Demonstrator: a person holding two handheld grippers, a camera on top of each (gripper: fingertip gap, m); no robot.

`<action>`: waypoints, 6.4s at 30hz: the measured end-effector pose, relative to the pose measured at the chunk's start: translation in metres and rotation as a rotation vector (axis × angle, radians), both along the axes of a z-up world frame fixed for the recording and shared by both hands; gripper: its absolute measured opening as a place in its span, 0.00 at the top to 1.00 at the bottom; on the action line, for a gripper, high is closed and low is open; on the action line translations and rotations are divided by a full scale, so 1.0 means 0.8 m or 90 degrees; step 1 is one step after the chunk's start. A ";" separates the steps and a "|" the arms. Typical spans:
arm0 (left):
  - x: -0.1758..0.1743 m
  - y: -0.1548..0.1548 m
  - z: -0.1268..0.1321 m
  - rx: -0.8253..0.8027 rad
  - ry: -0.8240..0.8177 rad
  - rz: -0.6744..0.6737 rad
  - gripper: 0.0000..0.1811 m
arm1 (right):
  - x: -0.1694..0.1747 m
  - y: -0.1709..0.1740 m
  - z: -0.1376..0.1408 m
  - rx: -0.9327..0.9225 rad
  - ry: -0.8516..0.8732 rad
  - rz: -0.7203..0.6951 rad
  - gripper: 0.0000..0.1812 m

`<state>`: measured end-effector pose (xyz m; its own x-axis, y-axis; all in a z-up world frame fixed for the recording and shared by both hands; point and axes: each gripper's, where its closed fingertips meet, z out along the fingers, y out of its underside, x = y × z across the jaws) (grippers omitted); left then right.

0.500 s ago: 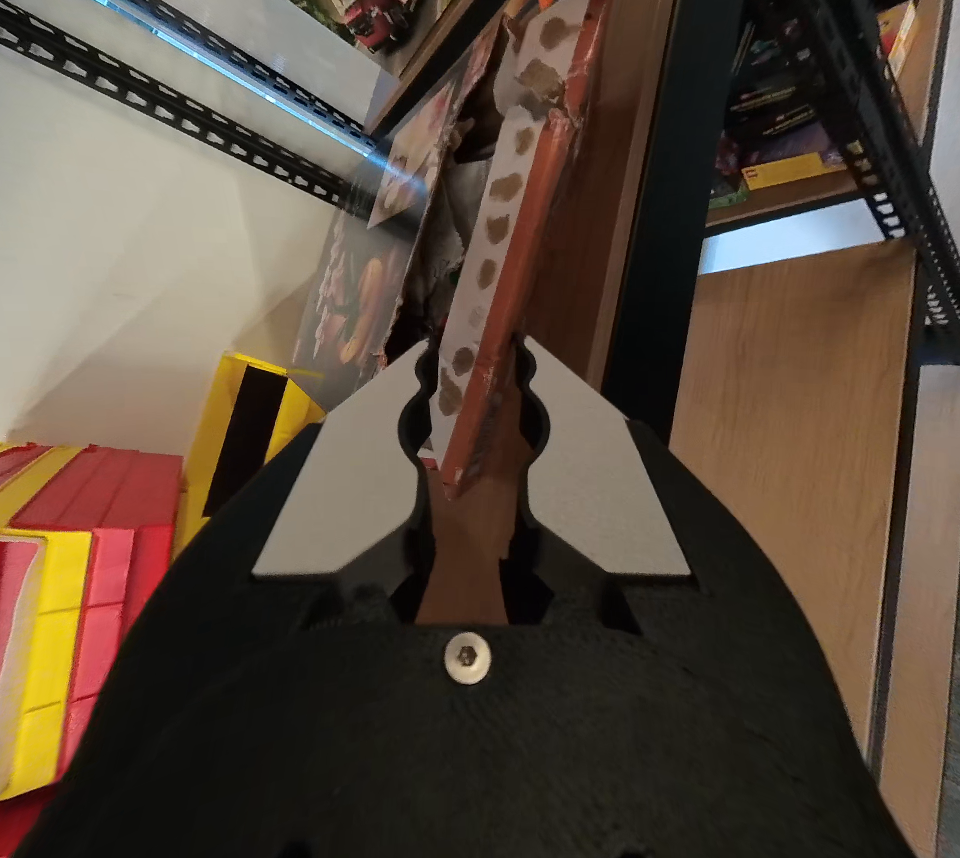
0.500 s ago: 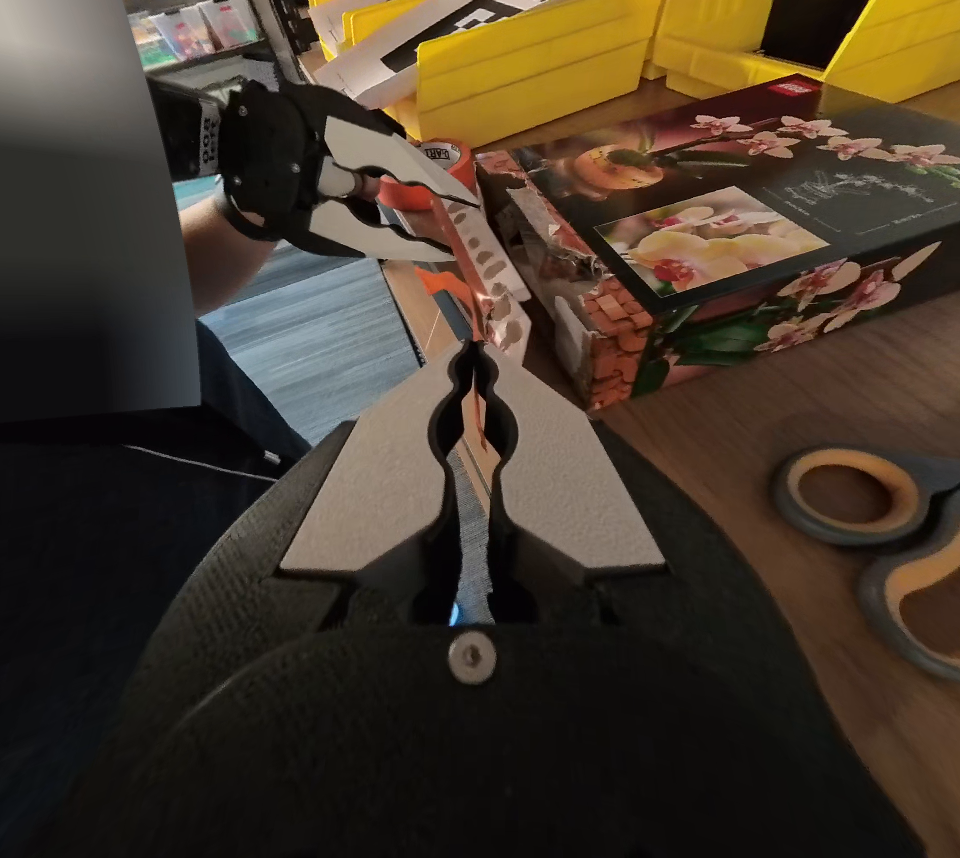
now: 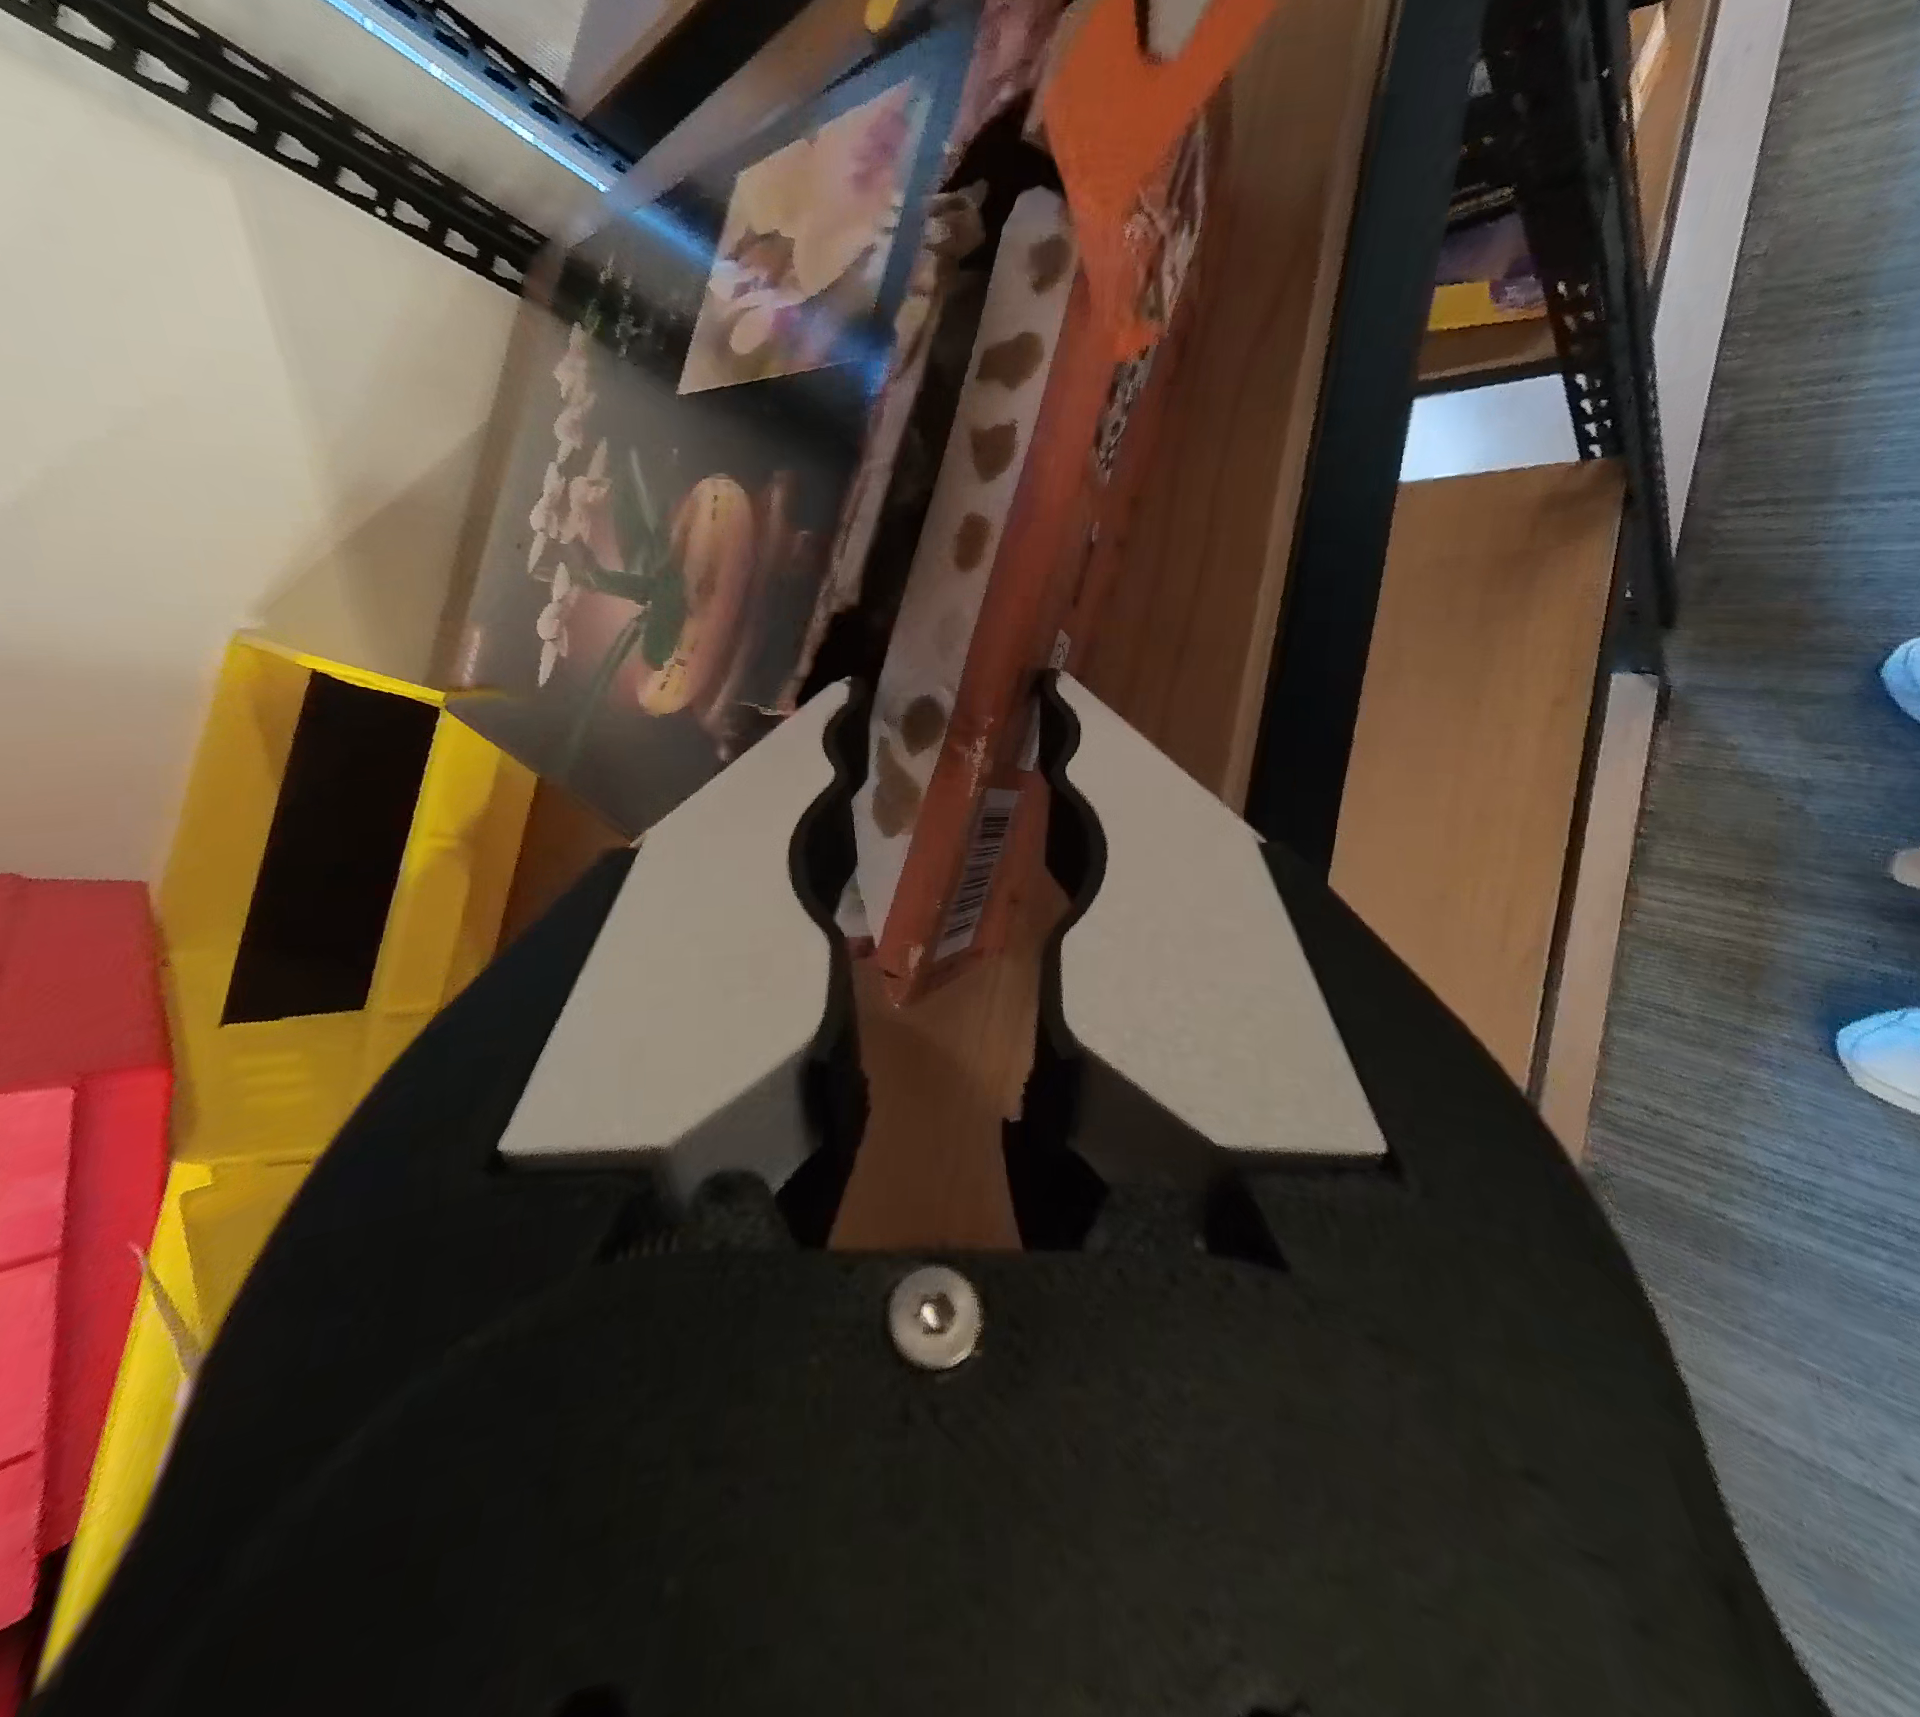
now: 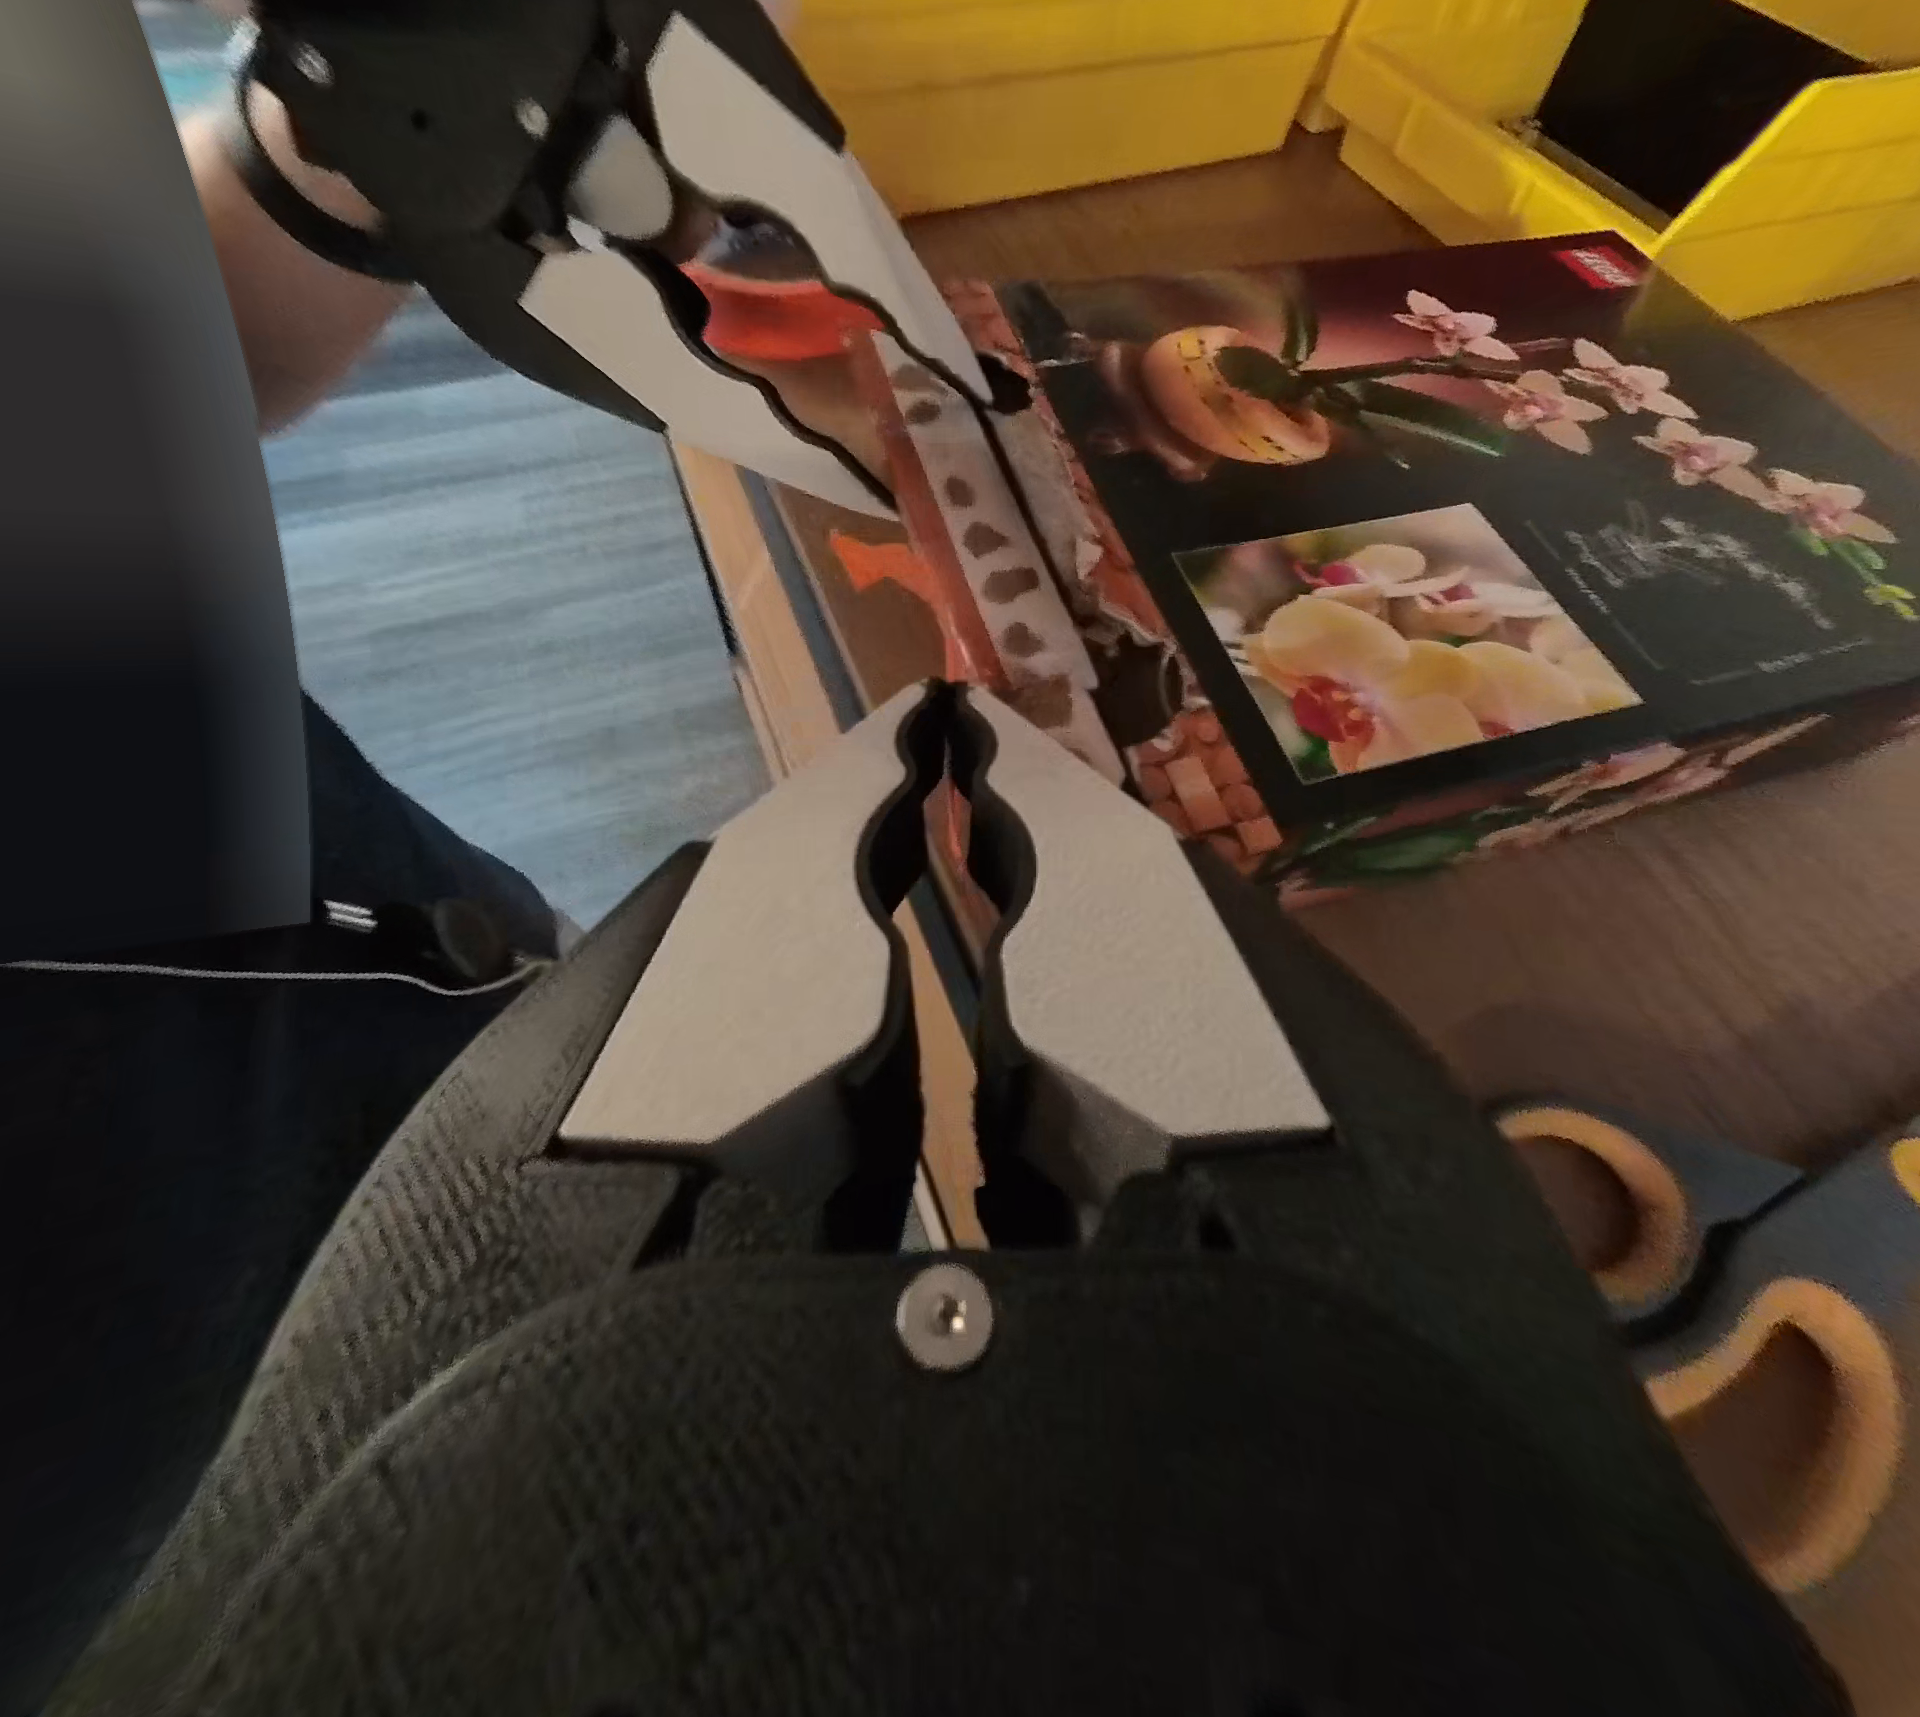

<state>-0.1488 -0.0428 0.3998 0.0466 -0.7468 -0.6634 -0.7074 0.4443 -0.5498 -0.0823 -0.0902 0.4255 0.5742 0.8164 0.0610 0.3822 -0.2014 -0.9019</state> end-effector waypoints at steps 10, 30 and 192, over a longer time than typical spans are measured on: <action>0.004 0.009 0.003 -0.016 -0.014 -0.015 0.80 | 0.007 0.008 -0.017 -0.047 0.027 -0.043 1.00; 0.025 -0.001 0.011 0.051 0.025 -0.094 0.66 | 0.048 -0.002 0.036 0.013 0.177 -0.152 1.00; 0.053 -0.047 0.039 -0.119 0.046 -0.200 0.71 | 0.041 -0.065 -0.050 0.126 0.668 -0.253 1.00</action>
